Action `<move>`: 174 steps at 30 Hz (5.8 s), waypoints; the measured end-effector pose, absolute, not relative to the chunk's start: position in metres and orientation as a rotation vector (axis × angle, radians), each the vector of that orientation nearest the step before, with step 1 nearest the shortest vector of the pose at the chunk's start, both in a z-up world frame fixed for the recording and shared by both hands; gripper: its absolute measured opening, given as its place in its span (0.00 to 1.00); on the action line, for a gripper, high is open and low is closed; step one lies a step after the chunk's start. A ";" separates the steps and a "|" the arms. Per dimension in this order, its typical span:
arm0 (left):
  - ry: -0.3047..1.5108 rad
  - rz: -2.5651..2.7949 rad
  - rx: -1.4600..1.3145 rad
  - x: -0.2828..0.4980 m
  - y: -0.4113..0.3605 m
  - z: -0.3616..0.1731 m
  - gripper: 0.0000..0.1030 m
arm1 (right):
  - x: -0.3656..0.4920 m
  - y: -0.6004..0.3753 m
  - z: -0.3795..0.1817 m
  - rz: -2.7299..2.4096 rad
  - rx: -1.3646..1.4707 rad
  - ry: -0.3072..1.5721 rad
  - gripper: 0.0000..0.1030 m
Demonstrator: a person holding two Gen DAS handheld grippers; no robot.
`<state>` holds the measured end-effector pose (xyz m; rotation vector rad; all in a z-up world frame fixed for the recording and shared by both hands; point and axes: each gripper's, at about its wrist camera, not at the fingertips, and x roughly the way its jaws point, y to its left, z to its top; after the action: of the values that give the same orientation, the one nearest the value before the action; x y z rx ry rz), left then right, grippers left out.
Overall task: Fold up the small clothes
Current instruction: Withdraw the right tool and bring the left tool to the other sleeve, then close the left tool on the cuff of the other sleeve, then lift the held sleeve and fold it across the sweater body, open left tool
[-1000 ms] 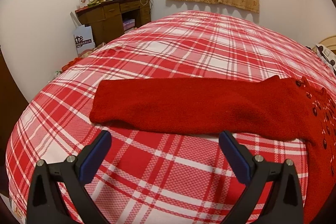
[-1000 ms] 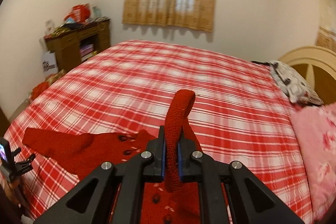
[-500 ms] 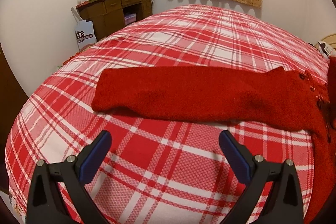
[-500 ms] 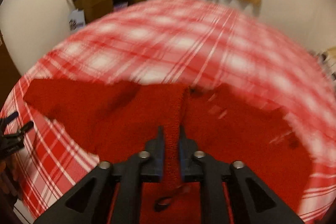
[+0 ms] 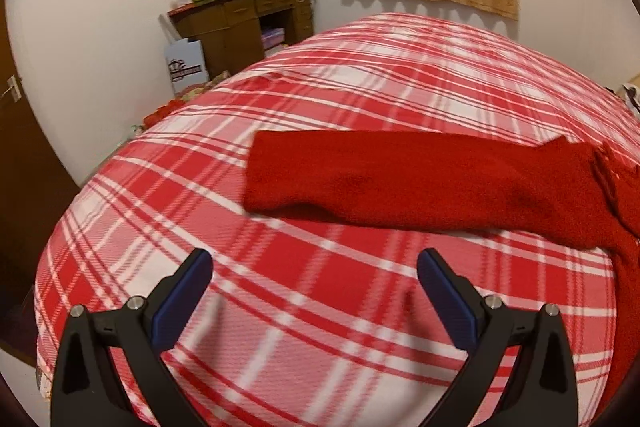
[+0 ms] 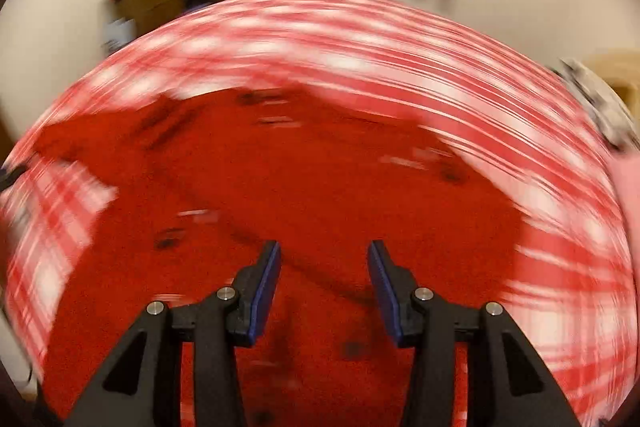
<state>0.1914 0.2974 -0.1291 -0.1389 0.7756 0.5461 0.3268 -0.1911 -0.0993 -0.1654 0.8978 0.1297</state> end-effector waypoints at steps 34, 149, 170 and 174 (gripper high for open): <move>0.800 0.609 -0.227 0.195 0.361 -0.141 1.00 | 0.365 0.001 -0.138 0.446 -0.252 0.892 0.07; 0.561 -0.088 -0.345 0.319 0.099 0.093 0.11 | 0.200 -0.331 -0.121 0.048 0.255 0.624 0.77; 0.663 -0.264 -0.219 0.358 -0.043 0.035 0.11 | 0.205 -0.317 -0.135 0.056 0.215 0.666 0.77; 0.708 -0.295 -0.181 0.362 -0.072 0.005 0.11 | 0.209 -0.317 -0.139 0.068 0.221 0.689 0.77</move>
<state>0.3616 -0.0720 0.0052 -0.1808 0.7085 -0.2953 0.2088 -0.3170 -0.1395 0.2209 0.6890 0.0676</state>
